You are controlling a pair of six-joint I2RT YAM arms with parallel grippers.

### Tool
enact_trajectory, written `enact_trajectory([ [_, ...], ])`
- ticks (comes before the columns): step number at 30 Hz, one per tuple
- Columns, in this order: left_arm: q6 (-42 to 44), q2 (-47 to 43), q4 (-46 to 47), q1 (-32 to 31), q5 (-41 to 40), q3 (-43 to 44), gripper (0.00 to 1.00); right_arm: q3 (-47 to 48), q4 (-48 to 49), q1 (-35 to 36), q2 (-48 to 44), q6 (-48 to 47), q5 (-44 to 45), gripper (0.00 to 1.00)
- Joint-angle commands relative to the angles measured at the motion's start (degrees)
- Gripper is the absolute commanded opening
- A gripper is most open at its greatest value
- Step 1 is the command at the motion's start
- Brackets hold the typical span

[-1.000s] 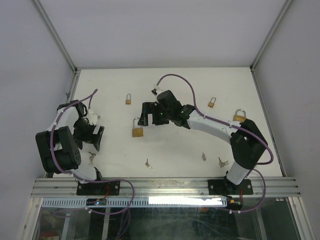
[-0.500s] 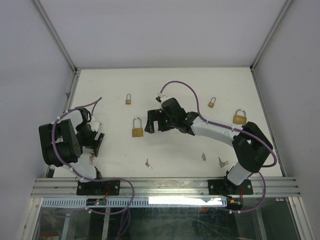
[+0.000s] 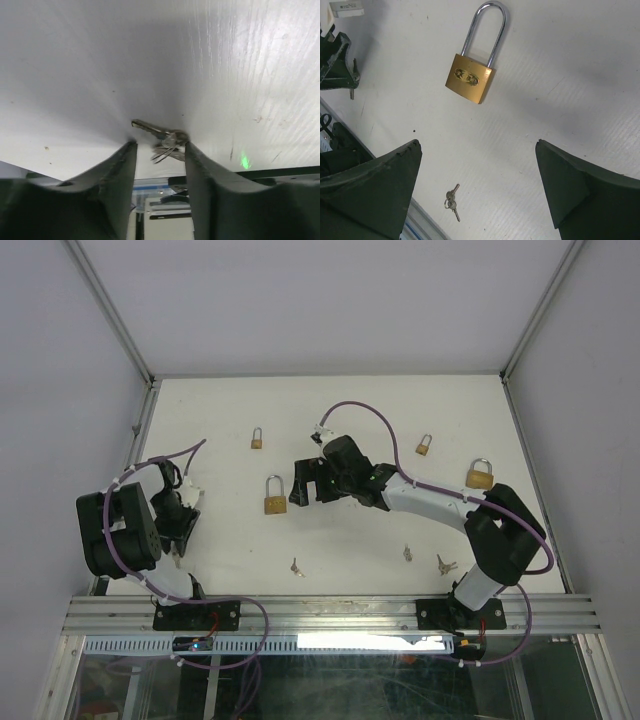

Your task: Unlock with the key

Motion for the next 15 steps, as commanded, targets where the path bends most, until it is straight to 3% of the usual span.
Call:
enact_trajectory([
  [1,1.51,-0.22,3.54,0.0,7.78,-1.25,0.32,1.96,2.51,-0.22,-0.63,-0.89,0.9,1.0],
  [4,0.88,1.19,3.9,0.01,9.92,-0.53,0.0,1.83,2.34,-0.23,-0.59,-0.8,1.27,1.0],
  [8,0.59,1.11,2.92,-0.48,14.19,0.19,0.0,1.92,2.21,-0.23,-0.62,-0.6,1.13,1.0],
  [15,-3.21,-4.52,-0.05,-3.46,13.21,3.93,0.0,1.88,1.95,-0.53,-1.47,-0.69,1.37,1.0],
])
